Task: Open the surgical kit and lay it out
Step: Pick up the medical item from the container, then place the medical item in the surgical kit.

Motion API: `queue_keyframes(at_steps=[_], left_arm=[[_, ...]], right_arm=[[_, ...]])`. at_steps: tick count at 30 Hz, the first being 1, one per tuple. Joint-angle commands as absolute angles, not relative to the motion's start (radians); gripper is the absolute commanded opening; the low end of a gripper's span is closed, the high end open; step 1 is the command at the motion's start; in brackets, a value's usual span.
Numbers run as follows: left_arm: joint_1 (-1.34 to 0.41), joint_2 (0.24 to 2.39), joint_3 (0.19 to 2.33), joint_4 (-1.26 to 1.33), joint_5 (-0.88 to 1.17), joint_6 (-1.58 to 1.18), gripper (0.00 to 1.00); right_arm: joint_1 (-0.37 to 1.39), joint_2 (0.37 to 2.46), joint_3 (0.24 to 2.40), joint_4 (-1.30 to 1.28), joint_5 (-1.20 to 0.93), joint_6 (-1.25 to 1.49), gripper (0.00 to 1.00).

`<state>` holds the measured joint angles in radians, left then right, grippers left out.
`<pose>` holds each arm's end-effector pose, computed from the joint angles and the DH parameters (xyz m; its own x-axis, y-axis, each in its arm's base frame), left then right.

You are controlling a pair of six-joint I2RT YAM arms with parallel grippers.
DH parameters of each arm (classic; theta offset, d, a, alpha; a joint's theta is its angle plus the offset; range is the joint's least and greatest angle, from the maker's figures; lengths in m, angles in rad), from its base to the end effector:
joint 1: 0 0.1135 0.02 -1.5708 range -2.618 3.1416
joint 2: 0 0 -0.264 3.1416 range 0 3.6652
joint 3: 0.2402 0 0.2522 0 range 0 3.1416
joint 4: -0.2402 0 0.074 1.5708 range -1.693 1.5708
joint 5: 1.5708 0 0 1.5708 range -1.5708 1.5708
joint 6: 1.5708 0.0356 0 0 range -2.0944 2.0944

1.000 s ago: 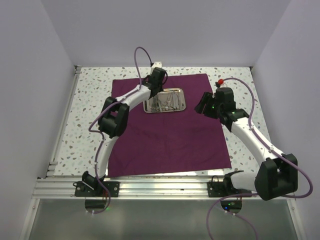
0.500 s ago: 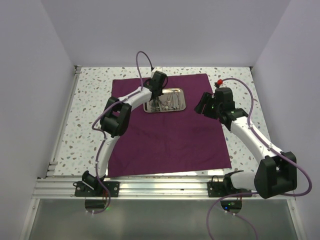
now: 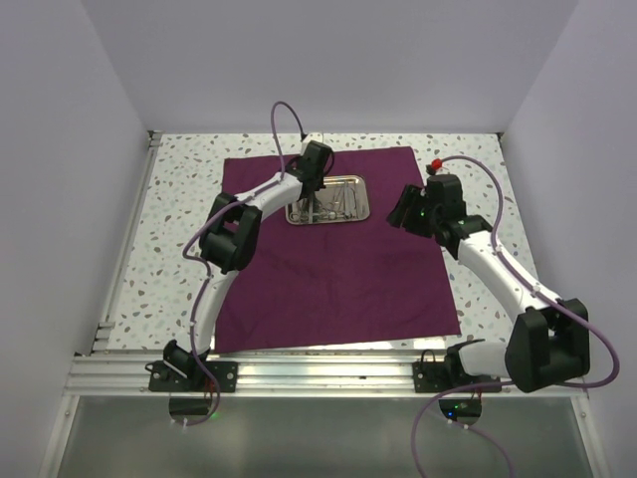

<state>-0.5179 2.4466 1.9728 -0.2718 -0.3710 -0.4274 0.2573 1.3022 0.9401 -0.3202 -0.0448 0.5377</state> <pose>0.4815 -0.2595 0.1515 -0.6317 -0.0847 -0.7705 -0.0351 0.9961 -0.0807 0.2755 0.0741 0.2683 -0.6712 0.3525 -0.6521 0.0651 0.9044 0.4218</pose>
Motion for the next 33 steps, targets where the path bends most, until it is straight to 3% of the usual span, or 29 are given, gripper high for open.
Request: queue_keyframes(at_steps=[1,10,15,23,33], left_arm=[[-0.517,2.393,2.016,-0.270,-0.387,-0.404,0.00],[-0.523,2.247,2.017,-0.259,-0.359,-0.368,0.00],[-0.569,2.131,1.913,-0.276,-0.394,-0.357,0.00],[-0.664,1.723,1.199,-0.152,-0.410,-0.550,0.00],[-0.907,1.470,0.752,-0.147,-0.617,-0.837,0.00]], right_arm=[[0.265,1.312,0.954,-0.293,-0.054,0.537,0.59],[0.268,1.318,0.954,-0.293,-0.046,0.535,0.58],[0.270,1.336,0.957,-0.291,-0.049,0.535,0.58],[0.278,1.336,0.948,-0.282,-0.038,0.532,0.58],[0.342,1.399,1.000,-0.301,0.003,0.531,0.56]])
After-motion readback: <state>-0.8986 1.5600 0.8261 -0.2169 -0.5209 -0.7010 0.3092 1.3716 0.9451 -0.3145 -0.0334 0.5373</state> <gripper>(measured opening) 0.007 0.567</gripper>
